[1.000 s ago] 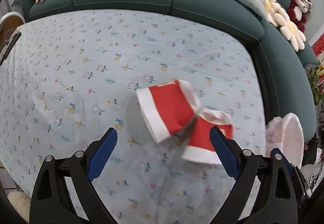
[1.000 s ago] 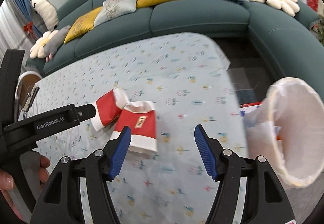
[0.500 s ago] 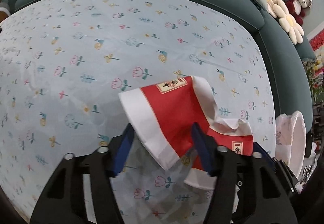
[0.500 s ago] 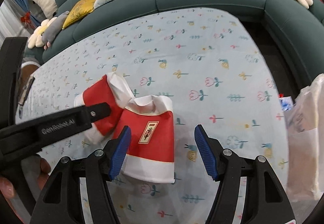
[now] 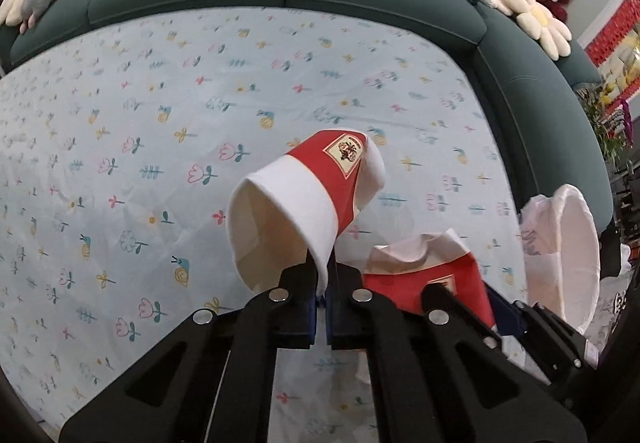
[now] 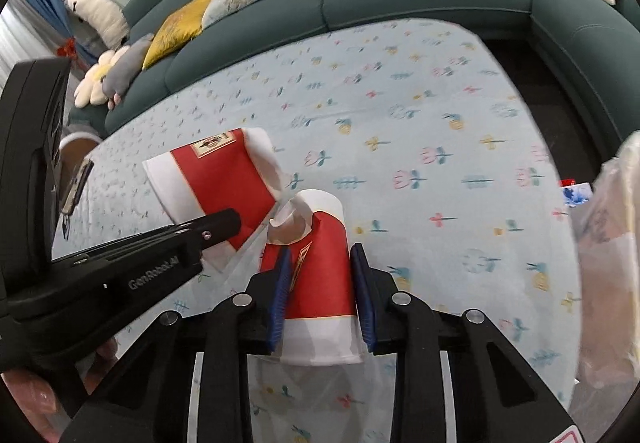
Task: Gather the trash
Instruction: 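Grasp one red-and-white paper cup with each tool, then carry both paper cups over the wastebasket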
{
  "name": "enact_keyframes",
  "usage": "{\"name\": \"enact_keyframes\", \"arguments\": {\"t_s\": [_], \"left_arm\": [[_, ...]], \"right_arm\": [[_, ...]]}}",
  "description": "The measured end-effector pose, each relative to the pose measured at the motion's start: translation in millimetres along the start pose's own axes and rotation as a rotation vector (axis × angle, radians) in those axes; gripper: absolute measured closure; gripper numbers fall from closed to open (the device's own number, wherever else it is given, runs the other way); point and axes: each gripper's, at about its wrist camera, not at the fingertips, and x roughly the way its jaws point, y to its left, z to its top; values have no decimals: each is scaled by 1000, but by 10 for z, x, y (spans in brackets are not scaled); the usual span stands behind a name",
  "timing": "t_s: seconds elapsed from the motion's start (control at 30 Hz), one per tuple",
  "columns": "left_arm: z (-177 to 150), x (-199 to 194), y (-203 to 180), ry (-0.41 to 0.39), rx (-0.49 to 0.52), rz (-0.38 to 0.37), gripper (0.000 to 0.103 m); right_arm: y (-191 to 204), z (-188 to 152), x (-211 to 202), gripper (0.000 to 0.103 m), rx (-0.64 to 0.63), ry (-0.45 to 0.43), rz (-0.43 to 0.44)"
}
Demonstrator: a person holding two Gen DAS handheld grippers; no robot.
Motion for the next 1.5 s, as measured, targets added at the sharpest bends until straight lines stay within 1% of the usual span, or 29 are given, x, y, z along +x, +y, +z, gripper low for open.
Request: {"name": "enact_keyframes", "arguments": {"t_s": [0.13,0.27,0.57,1.0,1.2,1.5], "left_arm": [[13,-162,-209,-20,19,-13,101],[-33,-331,-508,-43,55,-32,101],[-198,-644,-1159,-80,141,-66,101],[-437,-936,-1843,-108,245,-103,101],[-539,-1027,-2145,-115,294,-119,101],[-633,-1059,-2542,-107,362,-145,101]], "right_arm": [[-176,39,-286,75,31,-47,-11],[-344,79,-631,75,53,-107,-33],[-747,6,-1287,75,83,-204,-73],[-1278,-183,-1963,75,136,-304,-123],[-1447,-254,-2229,75,153,-342,-153],[-1773,-345,-2511,75,191,-386,-199]]}}
